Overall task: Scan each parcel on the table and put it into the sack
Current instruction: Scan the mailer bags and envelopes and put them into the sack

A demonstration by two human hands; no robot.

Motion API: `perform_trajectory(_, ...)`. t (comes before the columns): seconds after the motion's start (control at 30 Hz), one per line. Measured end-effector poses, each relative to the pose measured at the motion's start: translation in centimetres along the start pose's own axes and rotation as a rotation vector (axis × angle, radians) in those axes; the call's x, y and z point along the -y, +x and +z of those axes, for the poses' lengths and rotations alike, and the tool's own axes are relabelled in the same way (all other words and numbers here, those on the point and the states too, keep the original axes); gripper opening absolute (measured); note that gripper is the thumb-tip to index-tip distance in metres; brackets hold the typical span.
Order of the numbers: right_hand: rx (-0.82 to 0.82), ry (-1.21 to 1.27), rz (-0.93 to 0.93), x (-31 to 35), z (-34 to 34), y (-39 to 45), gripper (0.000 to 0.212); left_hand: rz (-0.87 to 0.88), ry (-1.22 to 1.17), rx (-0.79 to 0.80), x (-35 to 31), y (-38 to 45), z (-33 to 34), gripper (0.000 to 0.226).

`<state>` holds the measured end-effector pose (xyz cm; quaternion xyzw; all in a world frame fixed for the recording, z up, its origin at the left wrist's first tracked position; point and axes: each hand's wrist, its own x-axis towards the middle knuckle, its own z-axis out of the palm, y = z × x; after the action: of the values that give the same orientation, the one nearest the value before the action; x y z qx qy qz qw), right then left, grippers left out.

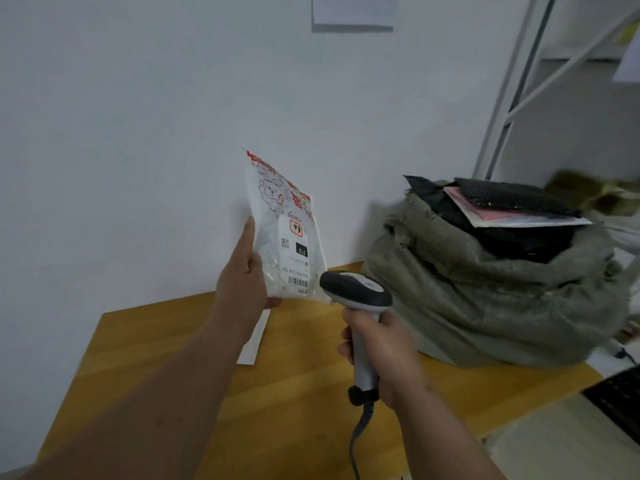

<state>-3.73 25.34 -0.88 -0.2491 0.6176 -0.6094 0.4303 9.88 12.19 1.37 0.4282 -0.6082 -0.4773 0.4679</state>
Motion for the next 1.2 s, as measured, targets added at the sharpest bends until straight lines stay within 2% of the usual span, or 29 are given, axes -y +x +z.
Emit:
perform_trajectory(0.13, -0.075, 0.028, -0.069, 2.0, -3.0, 1.1, 0.013, 0.075, -0.002, -0.02, -2.3, 1.7, 4.0, 0.052)
perform_trajectory(0.33, -0.207, 0.085, -0.16, 5.7, -9.8, 3.6, 0.014, 0.403, -0.007, -0.012, -7.7, 4.0, 12.0, 0.053)
perform_trajectory(0.43, -0.28, 0.121, -0.227, 7.8, -13.7, 4.9, 0.013, 0.553, 0.11, 0.046, -9.8, 4.9, 17.1, 0.056)
perform_trajectory(0.53, -0.368, 0.199, -0.3, 10.2, -17.4, 5.9, 0.006, 0.68, 0.33, 0.081, -11.2, 5.6, 22.2, 0.06)
perform_trajectory(0.67, -0.481, 0.206, -0.358, 12.5, -22.6, 7.0, 0.02, 0.621, 0.494, 0.235, -12.2, 5.5, 28.6, 0.065)
perform_trajectory(0.73, -0.517, 0.167, -0.367, 13.0, -25.0, 7.6, 0.014, 0.574, 0.614, 0.403, -11.3, 5.8, 31.5, 0.061)
perform_trajectory(0.83, -0.549, 0.136, -0.336, 12.8, -28.4, 8.7, 0.007, 0.483, 0.959, 0.607, -10.1, 5.7, 34.9, 0.061)
perform_trajectory(0.93, -0.573, 0.081, -0.306, 12.4, -30.8, 9.9, 0.011, 0.396, 1.259, 0.605, -11.2, 5.1, 36.4, 0.06)
perform_trajectory(1.03, -0.592, 0.014, -0.305, 12.1, -32.4, 11.1, 0.012, 0.383, 1.431, 0.612, -13.0, 5.2, 37.4, 0.059)
perform_trajectory(1.1, -0.597, -0.037, -0.265, 11.9, -32.9, 11.7, 0.015, 0.4, 1.441, 0.564, -14.1, 5.3, 38.2, 0.066)
perform_trajectory(1.2, -0.59, -0.016, -0.213, 12.0, -33.9, 13.0, 0.042, 0.438, 1.339, 0.472, -14.7, 5.6, 39.5, 0.072)
